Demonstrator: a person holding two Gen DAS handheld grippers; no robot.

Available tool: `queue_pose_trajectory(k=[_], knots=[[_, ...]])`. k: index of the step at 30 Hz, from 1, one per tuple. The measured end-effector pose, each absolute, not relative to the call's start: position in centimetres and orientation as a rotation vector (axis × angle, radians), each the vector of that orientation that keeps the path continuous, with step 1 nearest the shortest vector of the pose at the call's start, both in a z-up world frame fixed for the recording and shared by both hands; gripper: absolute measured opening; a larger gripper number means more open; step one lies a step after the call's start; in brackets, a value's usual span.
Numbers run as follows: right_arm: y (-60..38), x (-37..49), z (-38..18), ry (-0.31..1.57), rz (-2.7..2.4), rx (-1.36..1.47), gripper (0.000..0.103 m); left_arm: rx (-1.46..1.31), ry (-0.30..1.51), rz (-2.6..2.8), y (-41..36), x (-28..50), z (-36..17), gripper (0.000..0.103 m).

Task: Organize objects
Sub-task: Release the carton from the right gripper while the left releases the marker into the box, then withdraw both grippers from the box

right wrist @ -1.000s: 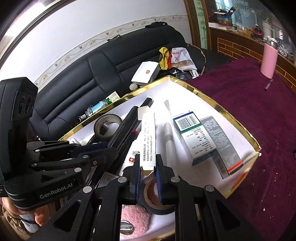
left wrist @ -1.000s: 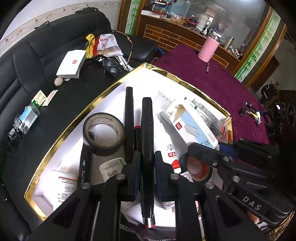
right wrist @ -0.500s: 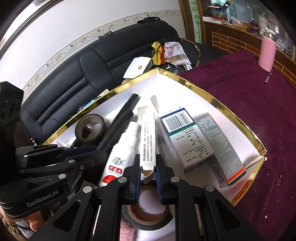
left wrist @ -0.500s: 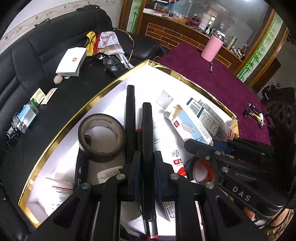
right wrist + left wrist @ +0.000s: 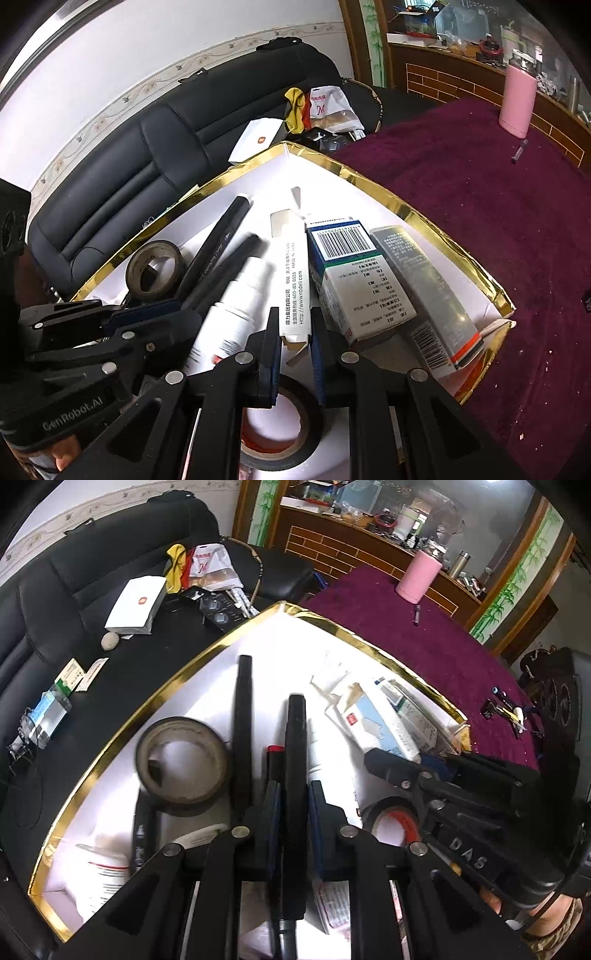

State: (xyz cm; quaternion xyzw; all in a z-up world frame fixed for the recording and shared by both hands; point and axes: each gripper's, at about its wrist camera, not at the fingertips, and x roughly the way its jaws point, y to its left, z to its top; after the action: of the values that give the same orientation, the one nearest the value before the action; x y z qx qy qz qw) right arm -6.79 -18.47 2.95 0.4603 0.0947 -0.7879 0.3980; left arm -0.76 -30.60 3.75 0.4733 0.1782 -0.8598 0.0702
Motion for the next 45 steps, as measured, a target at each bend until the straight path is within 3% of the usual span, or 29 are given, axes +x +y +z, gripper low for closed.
queue_pose_trajectory(k=[9,12,15,21,27,30,38,45], knots=[[-18.1,-6.3,3.3,0.226,-1.996,1.15,0.018,1.414,0.554,-2.579,-31.1,-0.6,3.7,0.015],[-18.1,-6.1,3.5,0.219,-1.986,1.147,0.036,1.391,0.572,-2.594,-31.3,-0.1,4.0,0.015],[-18.2,-5.6,3.8,0.234,-1.988,1.134,0.039,1.359,0.583,-2.611,-31.3,0.2,4.5,0.016],[-17.7,-4.4,5.0,0.26,-2.017,1.088,0.05,1.261,0.524,-2.655,-30.7,1.3,6.1,0.032],[-16.1,-4.1,6.5,0.211,-2.065,1.054,0.079,1.058,0.473,-2.66,-30.7,3.7,8.6,0.062],[-15.6,-3.6,7.2,0.201,-2.084,1.031,0.087,0.931,0.358,-2.655,-30.2,5.0,10.0,0.073],[-14.1,-1.0,8.7,0.213,-2.119,0.947,0.103,0.795,0.132,-2.552,-28.3,7.7,12.0,0.081],[-13.0,0.7,8.9,0.246,-2.132,0.925,0.103,0.796,0.102,-2.49,-27.7,9.6,12.1,0.082]])
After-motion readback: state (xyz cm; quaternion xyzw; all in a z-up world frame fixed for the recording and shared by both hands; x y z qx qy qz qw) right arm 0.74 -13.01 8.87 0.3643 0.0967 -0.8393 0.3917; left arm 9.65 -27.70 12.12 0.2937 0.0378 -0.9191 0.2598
